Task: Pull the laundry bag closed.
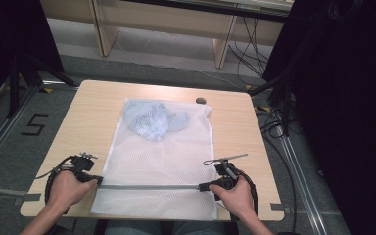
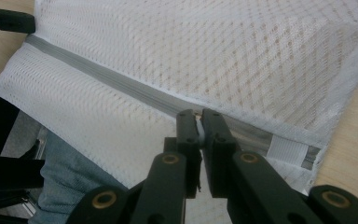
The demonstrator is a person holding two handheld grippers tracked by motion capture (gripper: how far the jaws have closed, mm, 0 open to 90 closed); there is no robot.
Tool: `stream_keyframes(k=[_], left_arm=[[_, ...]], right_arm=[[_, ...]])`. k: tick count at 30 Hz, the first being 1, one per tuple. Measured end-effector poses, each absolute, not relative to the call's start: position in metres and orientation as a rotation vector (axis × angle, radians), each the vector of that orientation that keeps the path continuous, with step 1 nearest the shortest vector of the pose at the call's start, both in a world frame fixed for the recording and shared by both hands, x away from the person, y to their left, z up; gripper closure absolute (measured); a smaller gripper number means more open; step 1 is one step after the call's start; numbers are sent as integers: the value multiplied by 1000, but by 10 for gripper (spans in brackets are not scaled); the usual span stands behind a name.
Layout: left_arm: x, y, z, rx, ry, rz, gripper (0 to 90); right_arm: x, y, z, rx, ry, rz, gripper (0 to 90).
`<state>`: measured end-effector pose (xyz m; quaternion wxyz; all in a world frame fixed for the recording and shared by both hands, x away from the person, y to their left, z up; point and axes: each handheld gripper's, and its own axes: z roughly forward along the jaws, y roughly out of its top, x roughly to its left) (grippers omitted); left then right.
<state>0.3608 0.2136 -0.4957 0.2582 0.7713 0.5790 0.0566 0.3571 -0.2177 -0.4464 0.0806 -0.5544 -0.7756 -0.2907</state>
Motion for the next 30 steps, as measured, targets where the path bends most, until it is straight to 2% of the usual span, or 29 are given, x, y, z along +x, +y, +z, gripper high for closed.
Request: stream_keyframes(k=[30], left_arm=[[361, 215, -495, 2114, 1554, 142, 899]], right_arm=[[361, -234, -449, -1653, -2331, -858, 869]])
